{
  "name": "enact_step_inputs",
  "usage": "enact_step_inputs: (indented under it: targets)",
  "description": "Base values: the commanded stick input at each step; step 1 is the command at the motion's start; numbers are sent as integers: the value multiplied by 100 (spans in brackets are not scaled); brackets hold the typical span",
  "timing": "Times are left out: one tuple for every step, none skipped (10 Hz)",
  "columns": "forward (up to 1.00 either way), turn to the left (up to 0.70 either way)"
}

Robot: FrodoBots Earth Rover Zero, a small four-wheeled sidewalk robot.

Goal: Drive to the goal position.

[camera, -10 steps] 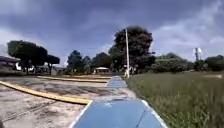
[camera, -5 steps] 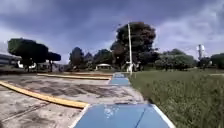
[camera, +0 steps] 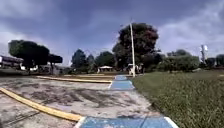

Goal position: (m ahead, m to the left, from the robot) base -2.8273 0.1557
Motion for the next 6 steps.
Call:
enact_step_inputs:
  targets:
    - [70, -35]
    - [70, -35]
    - [70, -35]
    - [70, 0]
    - [70, 0]
    - [70, 0]
